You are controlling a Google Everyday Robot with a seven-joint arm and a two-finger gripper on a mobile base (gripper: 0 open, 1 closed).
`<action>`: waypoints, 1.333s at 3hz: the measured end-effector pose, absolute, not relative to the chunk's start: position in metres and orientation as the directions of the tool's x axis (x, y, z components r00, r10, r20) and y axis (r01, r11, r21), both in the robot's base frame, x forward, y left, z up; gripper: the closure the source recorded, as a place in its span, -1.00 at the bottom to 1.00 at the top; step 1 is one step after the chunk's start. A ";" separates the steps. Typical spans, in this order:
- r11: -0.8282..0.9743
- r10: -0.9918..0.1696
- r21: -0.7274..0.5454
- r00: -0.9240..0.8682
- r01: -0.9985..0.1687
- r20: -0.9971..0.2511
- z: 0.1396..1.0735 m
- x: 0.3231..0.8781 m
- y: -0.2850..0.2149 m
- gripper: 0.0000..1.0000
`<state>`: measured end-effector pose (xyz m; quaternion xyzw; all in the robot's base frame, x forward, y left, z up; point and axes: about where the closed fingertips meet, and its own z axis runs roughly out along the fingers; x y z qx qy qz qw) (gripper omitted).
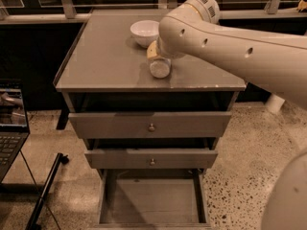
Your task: Place blue plastic bottle into bottom drawer
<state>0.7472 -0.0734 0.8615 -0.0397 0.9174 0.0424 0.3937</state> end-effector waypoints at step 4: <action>0.981 0.158 0.194 -0.495 -0.021 -0.854 0.940 0.673 -0.136 1.00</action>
Offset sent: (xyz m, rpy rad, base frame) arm -0.0864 -0.0944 0.0569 0.0923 -0.2097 -0.3634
